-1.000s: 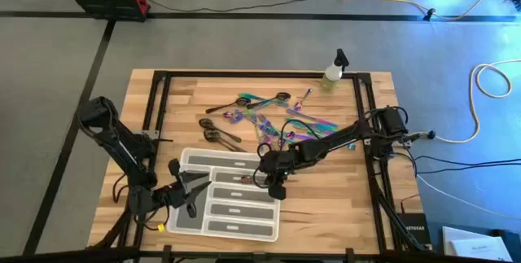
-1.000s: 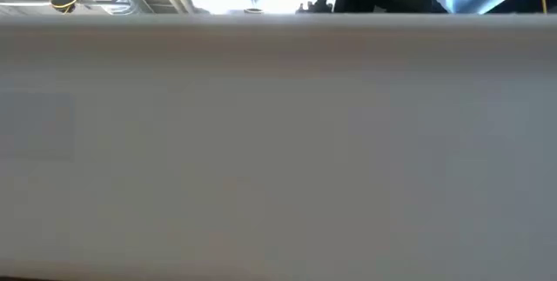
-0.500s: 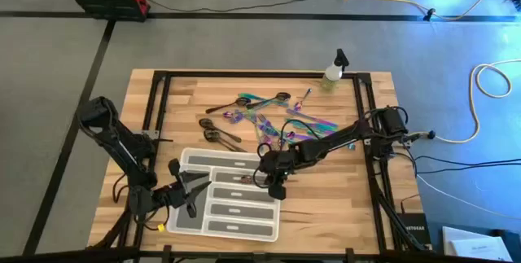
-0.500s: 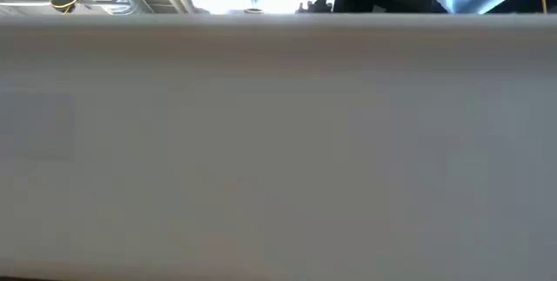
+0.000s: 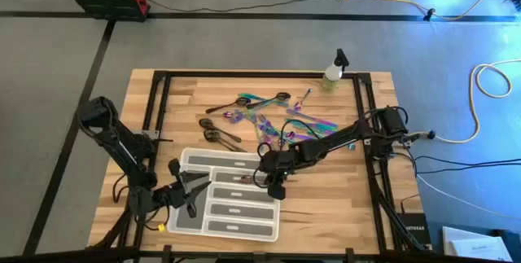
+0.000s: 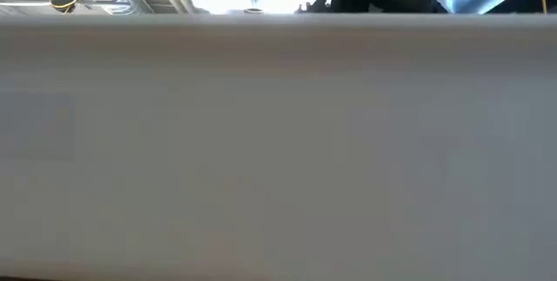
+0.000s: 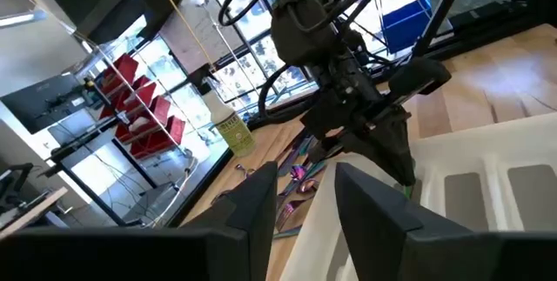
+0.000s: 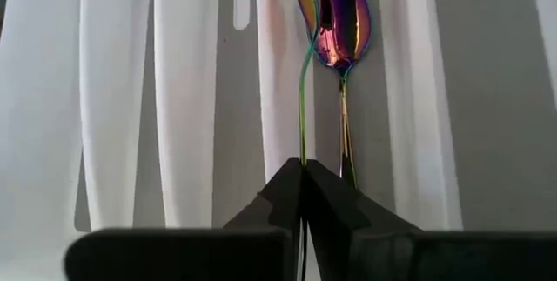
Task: Sort silverware
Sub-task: Put the blue spoon into the white silverware tray
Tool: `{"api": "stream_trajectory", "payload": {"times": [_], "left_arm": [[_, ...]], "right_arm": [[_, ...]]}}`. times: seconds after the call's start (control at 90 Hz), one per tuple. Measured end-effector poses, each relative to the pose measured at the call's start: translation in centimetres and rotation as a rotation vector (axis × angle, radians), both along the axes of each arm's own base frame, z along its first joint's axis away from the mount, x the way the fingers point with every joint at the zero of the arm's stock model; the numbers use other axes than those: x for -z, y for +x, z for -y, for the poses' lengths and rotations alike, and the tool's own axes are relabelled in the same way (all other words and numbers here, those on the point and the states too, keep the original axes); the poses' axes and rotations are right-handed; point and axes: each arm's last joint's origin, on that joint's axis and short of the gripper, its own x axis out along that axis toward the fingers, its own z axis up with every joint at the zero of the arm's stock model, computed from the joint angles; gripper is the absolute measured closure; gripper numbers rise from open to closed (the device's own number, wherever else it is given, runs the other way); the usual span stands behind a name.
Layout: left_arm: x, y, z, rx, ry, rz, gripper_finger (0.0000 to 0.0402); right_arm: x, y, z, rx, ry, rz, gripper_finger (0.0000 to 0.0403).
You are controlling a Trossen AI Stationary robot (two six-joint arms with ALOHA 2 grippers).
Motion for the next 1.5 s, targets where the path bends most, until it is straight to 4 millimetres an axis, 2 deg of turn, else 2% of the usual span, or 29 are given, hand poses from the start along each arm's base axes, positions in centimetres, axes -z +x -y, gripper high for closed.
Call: {"api": "stream_trajectory", "payload": {"times": [0.189, 0.489, 0.622, 1.133, 1.333, 1.5], "left_arm": [[0.0, 0.0, 0.0, 0.000, 0.001, 0.000, 0.0298], [0.0, 0.0, 0.0, 0.000, 0.001, -0.001, 0.0298], [0.0, 0.0, 0.0, 0.000, 0.002, -0.001, 0.0298], [0.0, 0.0, 0.0, 0.000, -0.002, 0.001, 0.0298], [0.0, 0.1, 0.0, -0.002, -0.003, 0.002, 0.0298], [0.0, 0.3, -0.3, -0.017, -0.004, 0.002, 0.0298]], "right_arm": [[0.0, 0.0, 0.0, 0.000, 0.000, 0.000, 0.0395], [0.0, 0.0, 0.0, 0.021, 0.002, -0.005, 0.0324], [0.0, 0.0, 0.0, -0.001, -0.014, 0.005, 0.0308], [-0.1, -0.1, -0.7, -0.085, -0.129, 0.062, 0.0306], [-1.7, -0.4, -1.4, -0.110, -0.283, 0.162, 0.0309], [-2.7, -0.3, -1.5, -0.123, -0.338, 0.238, 0.0339]]}}
